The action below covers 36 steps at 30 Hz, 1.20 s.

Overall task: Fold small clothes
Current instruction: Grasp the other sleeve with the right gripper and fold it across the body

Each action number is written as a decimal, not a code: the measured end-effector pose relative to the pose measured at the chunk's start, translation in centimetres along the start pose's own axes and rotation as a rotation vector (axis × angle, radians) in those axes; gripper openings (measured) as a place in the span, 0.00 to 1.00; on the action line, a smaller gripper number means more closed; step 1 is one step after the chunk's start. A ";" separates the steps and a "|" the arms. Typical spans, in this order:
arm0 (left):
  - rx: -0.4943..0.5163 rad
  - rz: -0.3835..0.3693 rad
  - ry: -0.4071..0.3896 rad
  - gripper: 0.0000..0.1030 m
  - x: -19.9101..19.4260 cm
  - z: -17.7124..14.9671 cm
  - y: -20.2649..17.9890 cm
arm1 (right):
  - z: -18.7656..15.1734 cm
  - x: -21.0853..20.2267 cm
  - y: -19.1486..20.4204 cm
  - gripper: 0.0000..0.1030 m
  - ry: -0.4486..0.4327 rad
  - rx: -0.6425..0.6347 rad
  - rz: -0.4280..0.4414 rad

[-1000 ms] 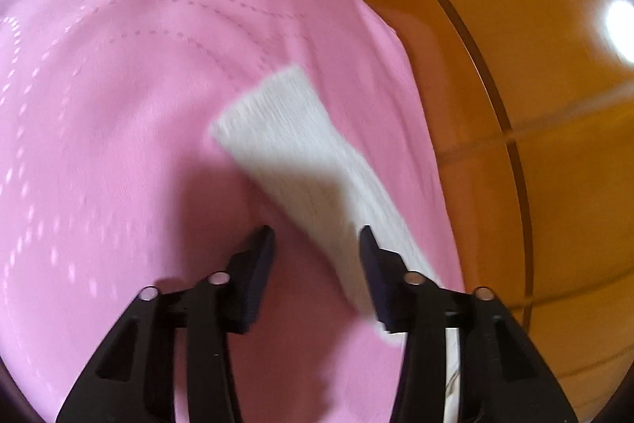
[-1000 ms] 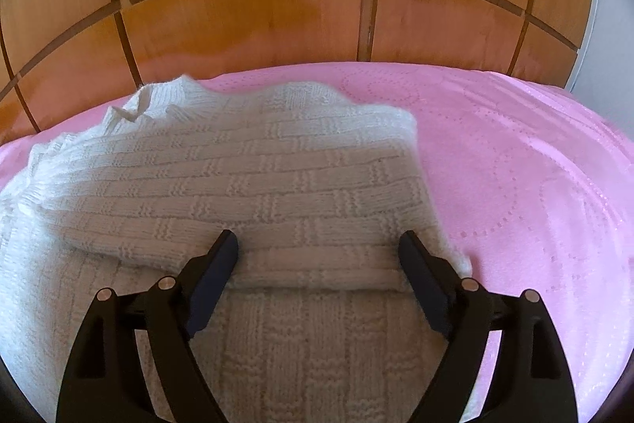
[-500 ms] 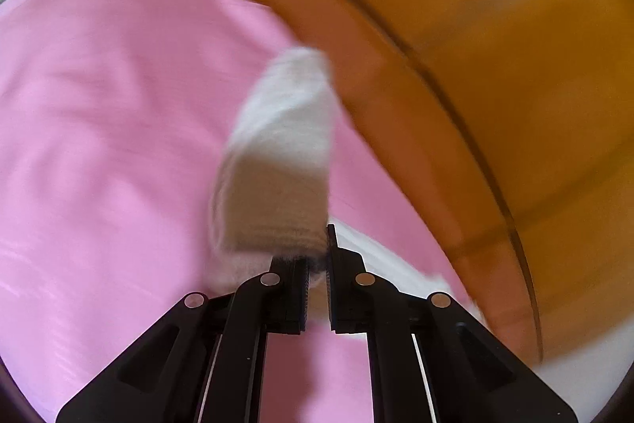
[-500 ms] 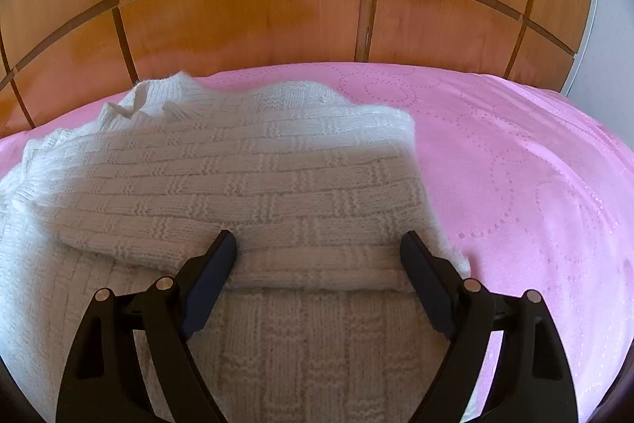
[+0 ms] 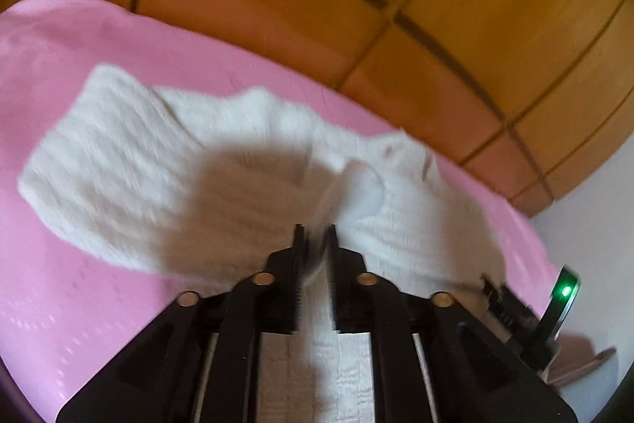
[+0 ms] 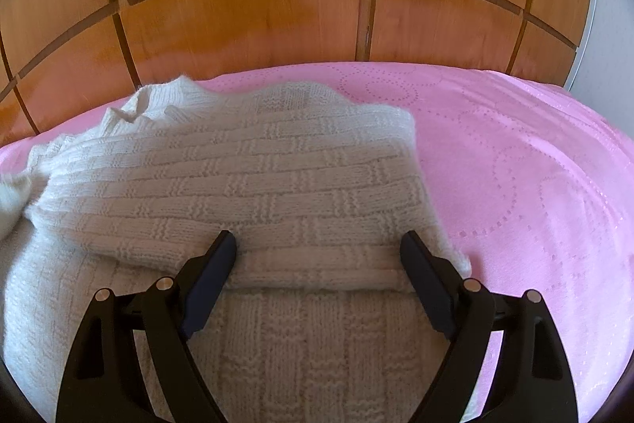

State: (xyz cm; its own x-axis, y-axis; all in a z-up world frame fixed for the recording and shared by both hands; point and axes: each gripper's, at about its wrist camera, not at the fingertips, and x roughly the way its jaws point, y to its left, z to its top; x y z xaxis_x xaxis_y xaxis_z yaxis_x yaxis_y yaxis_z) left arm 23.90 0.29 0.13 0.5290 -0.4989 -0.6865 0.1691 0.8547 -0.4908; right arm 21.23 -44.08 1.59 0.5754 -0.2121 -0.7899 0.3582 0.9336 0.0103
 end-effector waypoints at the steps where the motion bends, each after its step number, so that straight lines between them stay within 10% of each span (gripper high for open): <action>1: 0.000 -0.004 0.010 0.26 -0.2 -0.6 0.3 | 0.0 0.0 0.0 0.82 -0.001 0.001 0.002; 9: 0.056 0.078 -0.016 0.30 -2.0 -4.5 0.5 | 1.3 -1.3 0.2 0.82 0.014 0.028 0.055; 16: 0.108 0.124 -0.032 0.31 -2.4 -7.7 0.8 | 1.4 -2.6 9.5 0.39 0.183 0.040 0.539; 24: 0.130 0.130 -0.051 0.33 -2.0 -8.2 0.7 | 0.0 1.1 19.4 0.39 0.385 0.094 0.739; 27: 0.132 0.127 -0.056 0.33 -2.1 -8.2 0.6 | 0.9 0.8 21.3 0.07 0.376 -0.008 0.662; 36: 0.140 0.130 -0.061 0.33 -2.4 -8.3 0.3 | 7.5 -9.3 14.8 0.06 0.027 -0.034 0.717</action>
State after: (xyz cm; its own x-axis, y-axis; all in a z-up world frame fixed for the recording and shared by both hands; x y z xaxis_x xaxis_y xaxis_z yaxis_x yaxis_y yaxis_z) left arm 15.80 0.55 -2.79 0.6028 -0.3767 -0.7034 0.2076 0.9252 -0.3176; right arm 26.67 -30.40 13.68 0.6419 0.4634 -0.6110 -0.1239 0.8490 0.5137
